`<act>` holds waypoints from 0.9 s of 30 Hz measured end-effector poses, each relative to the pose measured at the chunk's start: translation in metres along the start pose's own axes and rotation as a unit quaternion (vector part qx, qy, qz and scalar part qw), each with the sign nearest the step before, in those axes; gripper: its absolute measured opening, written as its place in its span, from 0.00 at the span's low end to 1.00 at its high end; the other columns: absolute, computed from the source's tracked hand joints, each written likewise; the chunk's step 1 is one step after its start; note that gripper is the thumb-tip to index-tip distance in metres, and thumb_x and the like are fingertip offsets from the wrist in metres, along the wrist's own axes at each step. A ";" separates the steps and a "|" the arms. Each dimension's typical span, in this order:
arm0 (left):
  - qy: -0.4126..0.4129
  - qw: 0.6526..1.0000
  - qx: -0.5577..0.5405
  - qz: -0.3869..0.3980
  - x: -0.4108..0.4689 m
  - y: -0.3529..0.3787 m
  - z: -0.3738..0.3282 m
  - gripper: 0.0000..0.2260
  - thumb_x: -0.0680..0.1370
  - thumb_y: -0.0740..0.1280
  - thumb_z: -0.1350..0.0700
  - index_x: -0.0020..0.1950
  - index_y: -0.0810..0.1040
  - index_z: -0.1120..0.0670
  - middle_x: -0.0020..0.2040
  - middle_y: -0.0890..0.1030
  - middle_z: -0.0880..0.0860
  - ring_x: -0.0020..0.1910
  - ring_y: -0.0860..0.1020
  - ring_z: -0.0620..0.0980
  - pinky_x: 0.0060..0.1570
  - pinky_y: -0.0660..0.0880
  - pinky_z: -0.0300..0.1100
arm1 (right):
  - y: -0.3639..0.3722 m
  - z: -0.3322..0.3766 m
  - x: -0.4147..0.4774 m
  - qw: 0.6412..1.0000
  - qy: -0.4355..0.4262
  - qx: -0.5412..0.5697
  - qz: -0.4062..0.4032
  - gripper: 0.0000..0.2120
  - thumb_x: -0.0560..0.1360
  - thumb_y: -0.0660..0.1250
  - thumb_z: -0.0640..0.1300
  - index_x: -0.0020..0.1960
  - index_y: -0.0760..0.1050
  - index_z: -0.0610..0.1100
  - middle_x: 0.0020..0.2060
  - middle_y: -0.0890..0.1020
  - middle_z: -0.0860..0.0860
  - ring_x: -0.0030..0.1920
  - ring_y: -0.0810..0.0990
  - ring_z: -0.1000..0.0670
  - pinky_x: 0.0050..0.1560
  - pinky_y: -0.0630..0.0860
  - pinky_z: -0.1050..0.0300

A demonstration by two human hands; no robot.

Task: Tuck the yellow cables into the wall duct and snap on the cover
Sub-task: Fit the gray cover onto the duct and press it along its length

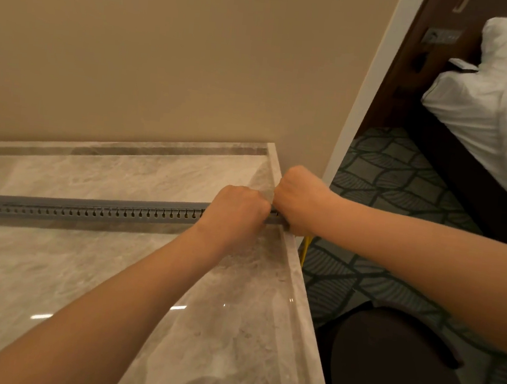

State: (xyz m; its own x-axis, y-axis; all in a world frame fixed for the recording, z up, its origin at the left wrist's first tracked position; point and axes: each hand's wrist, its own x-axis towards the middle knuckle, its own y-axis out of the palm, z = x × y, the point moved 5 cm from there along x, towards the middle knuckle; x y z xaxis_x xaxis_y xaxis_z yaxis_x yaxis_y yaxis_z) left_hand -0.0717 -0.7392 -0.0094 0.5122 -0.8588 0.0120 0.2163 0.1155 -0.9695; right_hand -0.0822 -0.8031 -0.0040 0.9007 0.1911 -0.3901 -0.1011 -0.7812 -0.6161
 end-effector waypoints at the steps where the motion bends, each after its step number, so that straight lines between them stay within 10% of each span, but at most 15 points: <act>1: 0.008 1.000 0.008 -0.005 -0.001 -0.001 -0.001 0.07 0.77 0.61 0.56 0.46 0.77 0.56 0.45 0.81 0.54 0.43 0.78 0.55 0.33 0.63 0.43 | 0.000 -0.001 0.000 1.000 -0.009 0.001 -0.004 0.16 0.75 0.58 0.49 0.30 0.65 0.48 0.26 0.68 0.53 0.26 0.64 0.52 0.25 0.57 0.59; 7: 0.092 0.984 0.149 -0.010 0.002 -0.004 0.003 0.13 0.78 0.58 0.50 0.35 0.70 0.52 0.35 0.77 0.51 0.29 0.65 0.49 0.25 0.48 0.41 | 0.002 -0.004 0.001 0.999 -0.031 0.010 -0.019 0.14 0.74 0.60 0.50 0.31 0.67 0.48 0.25 0.68 0.52 0.25 0.64 0.52 0.25 0.55 0.58; 11: 0.160 0.964 0.211 0.032 0.009 -0.003 0.010 0.21 0.77 0.58 0.42 0.28 0.64 0.53 0.25 0.63 0.50 0.22 0.59 0.49 0.25 0.50 0.40 | 0.003 -0.005 0.002 0.998 -0.050 0.013 -0.023 0.10 0.73 0.60 0.50 0.34 0.71 0.48 0.25 0.68 0.52 0.24 0.63 0.52 0.25 0.55 0.59; 27: 0.260 0.947 0.175 0.073 0.027 0.008 0.012 0.23 0.75 0.60 0.45 0.26 0.56 0.53 0.24 0.59 0.50 0.22 0.57 0.48 0.27 0.57 0.41 | 0.012 -0.006 0.004 0.987 -0.128 0.048 -0.089 0.18 0.68 0.62 0.51 0.25 0.60 0.47 0.21 0.64 0.52 0.21 0.60 0.52 0.27 0.54 0.59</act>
State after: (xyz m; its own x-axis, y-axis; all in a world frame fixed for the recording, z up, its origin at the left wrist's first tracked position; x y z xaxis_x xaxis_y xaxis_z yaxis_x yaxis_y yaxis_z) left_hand -0.0461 -0.7550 -0.0141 0.0991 -0.9403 -0.3257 0.4837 0.3315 -0.8100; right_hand -0.0773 -0.8156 -0.0092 0.7726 0.4739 -0.4226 -0.0019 -0.6639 -0.7478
